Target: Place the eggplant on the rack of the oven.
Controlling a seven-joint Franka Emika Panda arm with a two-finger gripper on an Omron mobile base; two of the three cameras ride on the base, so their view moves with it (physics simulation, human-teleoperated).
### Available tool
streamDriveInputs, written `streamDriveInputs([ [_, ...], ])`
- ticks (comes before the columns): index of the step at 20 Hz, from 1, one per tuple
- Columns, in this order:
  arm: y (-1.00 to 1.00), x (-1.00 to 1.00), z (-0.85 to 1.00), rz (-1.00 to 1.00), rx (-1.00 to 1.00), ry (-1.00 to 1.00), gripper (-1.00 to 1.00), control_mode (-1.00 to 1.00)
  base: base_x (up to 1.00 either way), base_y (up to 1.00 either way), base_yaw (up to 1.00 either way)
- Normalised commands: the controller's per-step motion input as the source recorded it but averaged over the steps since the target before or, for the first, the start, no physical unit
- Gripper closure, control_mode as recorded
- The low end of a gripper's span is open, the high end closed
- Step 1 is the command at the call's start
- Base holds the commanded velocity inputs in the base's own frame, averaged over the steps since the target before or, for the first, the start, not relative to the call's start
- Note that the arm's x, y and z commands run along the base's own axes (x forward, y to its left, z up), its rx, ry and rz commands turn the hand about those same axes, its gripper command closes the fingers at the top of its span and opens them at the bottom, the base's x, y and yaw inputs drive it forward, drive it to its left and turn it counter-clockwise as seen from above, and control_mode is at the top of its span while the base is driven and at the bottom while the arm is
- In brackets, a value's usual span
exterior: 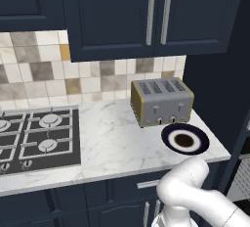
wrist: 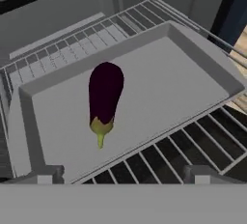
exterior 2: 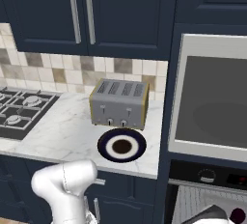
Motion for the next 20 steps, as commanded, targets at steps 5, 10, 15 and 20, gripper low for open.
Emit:
streamDriveInputs([
  [5,0.93,-0.48,0.5,0.0,-0.08,-0.16,-1.0,-1.0,0.0,0.0,0.0],
  [10,0.99,-0.15,0.73,0.0,-0.1,-0.12,-1.0,-1.0,0.0,0.0,0.0],
  [15,0.59,-0.15,0.37,0.0,-0.03,0.02,-1.0,-1.0,0.0,0.0,0.0],
  [20,0.23,-0.17,0.44,0.09,0.01,0.07,-1.0,-1.0,0.0,0.0,0.0],
])
